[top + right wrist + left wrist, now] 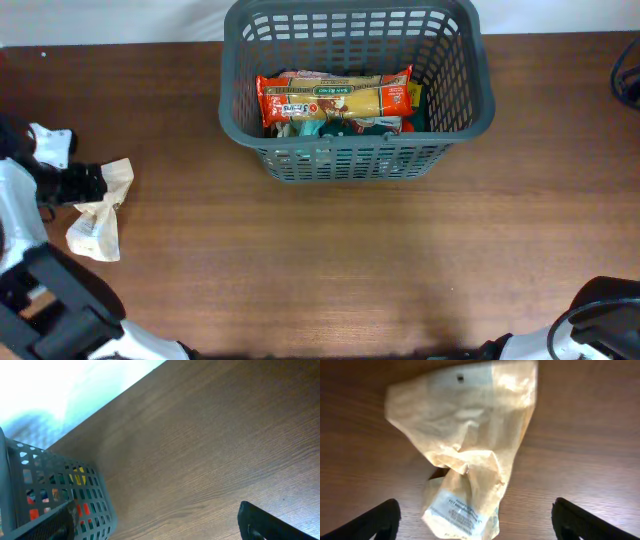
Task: Pack container
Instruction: 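Lower the left gripper onto the crumpled clear plastic bag and grasp it, then lift the clear bag over the basket and open the left gripper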
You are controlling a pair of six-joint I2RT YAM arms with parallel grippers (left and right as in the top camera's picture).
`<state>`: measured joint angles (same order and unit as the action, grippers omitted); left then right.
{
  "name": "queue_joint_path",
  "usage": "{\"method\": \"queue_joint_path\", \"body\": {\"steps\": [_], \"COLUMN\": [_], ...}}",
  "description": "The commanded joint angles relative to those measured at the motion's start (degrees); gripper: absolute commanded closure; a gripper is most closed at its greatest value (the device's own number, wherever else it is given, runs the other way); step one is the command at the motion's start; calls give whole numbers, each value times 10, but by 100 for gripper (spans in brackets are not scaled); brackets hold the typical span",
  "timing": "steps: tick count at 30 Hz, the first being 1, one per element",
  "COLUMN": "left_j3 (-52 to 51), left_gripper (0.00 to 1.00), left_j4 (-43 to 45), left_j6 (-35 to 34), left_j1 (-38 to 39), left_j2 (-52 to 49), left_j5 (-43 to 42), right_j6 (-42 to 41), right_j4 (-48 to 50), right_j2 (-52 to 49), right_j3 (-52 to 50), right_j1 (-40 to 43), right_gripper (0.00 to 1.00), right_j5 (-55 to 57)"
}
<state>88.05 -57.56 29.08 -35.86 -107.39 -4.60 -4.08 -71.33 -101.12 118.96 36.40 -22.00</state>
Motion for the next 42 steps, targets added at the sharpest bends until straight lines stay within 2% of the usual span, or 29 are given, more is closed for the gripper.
{"method": "queue_joint_path", "body": {"steps": [1, 10, 18, 23, 26, 29, 30, 34, 35, 38, 42], "left_j3": [-4, -4, -8, -8, -8, -8, -8, 8, 33, 99, 236], "left_gripper": [10, 10, 10, 11, 49, 91, 98, 99, 98, 99, 99], "left_j4": [-2, 1, 4, 8, 10, 9, 7, -5, -15, -39, -89], "left_j6": [5, 5, 5, 0, 0, -7, -14, -40, -40, -40, -40], "left_j1": [5, 25, 51, 51, 51, 51, 51, 56, 63, 73, 87], "left_j2": [-35, -92, -139, -154, -156, -156, -156, -152, -143, -123, -92], "left_j5": [47, 80, 154, 157, 158, 158, 158, 133, 105, 95, 36], "right_j6": [2, 2, 2, 2, 2, 2, 2, 2, 2, 2, 2], "right_j4": [2, 2, 2, 2, 2, 2, 2, 2, 2, 2, 2], "right_j2": [4, 4, 4, 4, 4, 4, 4, 4, 4, 4, 4], "right_j3": [0, 0, 0, 0, 0, 0, 0, 0, 0, 0, 0], "right_j1": [0, 0, 0, 0, 0, 0, 0, 0, 0, 0, 0], "right_gripper": [1, 1, 1, 1, 1, 1, 1, 1, 1, 1, 1], "right_j5": [-3, -3, -3, -3, -3, -3, -3, -3, -3, -3, -3]}}
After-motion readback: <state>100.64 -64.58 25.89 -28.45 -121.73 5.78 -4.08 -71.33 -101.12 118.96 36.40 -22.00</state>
